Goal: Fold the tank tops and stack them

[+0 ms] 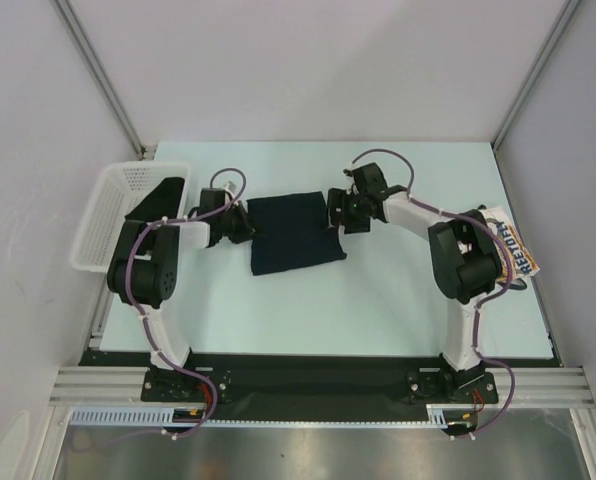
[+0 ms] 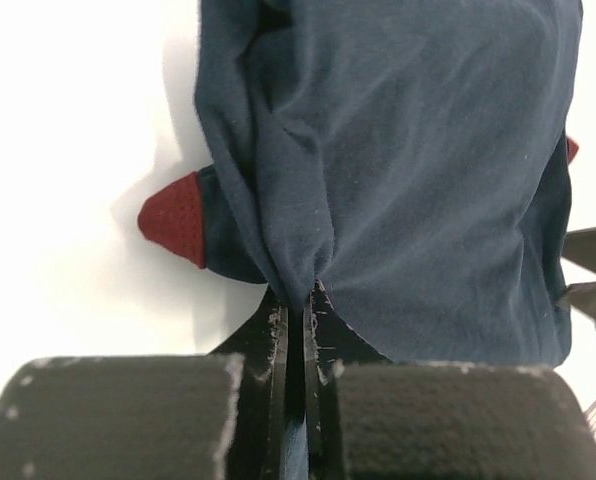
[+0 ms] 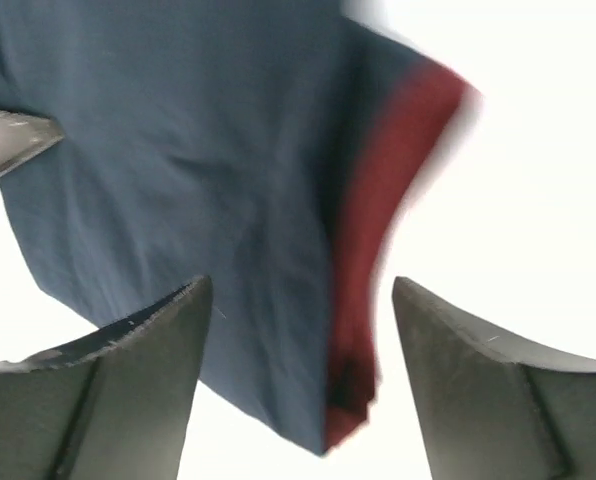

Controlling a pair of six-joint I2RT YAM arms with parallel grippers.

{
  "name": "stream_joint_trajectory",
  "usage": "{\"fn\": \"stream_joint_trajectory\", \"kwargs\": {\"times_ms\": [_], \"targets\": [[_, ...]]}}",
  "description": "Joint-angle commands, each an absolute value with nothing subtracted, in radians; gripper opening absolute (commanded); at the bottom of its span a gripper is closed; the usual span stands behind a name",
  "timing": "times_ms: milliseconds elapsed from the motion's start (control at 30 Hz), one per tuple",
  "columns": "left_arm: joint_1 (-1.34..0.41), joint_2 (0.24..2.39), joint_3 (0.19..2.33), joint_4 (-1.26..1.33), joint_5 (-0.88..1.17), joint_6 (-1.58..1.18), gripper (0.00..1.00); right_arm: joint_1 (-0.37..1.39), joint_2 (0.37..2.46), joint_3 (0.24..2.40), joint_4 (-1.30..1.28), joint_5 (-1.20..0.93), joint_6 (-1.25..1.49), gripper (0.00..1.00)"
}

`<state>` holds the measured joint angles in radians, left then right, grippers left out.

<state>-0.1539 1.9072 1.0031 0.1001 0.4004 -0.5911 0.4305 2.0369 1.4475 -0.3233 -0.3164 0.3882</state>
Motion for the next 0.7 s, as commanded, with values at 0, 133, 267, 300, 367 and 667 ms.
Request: {"fn": "stream_joint_trajectory", "kwargs": {"times_ms": [0, 133, 267, 300, 367, 667], "targets": [[-0.15, 1.87, 0.925, 0.084, 0.391, -0.532, 0.04, 0.365, 1.903, 1.404, -0.386, -0.189, 0.351, 0.8], [-0.15, 1.839, 0.893, 0.124, 0.384, -0.552, 0.06, 0.281, 1.774, 1.336, -0.455, -0.025, 0.348, 0.79], [-0.15, 1.822, 0.897, 0.115, 0.383, -0.554, 0.07, 0.245, 1.732, 1.338, -0.532, 0.227, 0.344, 0.74], [-0.152, 1.816, 0.896, 0.115, 0.385, -0.551, 0.08, 0.245, 1.735, 1.344, -0.546, 0.267, 0.333, 0.73], [-0.152, 1.812, 0.897, 0.103, 0.38, -0.543, 0.08, 0.245, 1.766, 1.383, -0.609, 0.394, 0.318, 0.69], [-0.152, 1.809, 0.934, 0.097, 0.411, -0.561, 0.08, 0.271, 1.923, 1.5, -0.741, 0.715, 0.278, 0.7]]}}
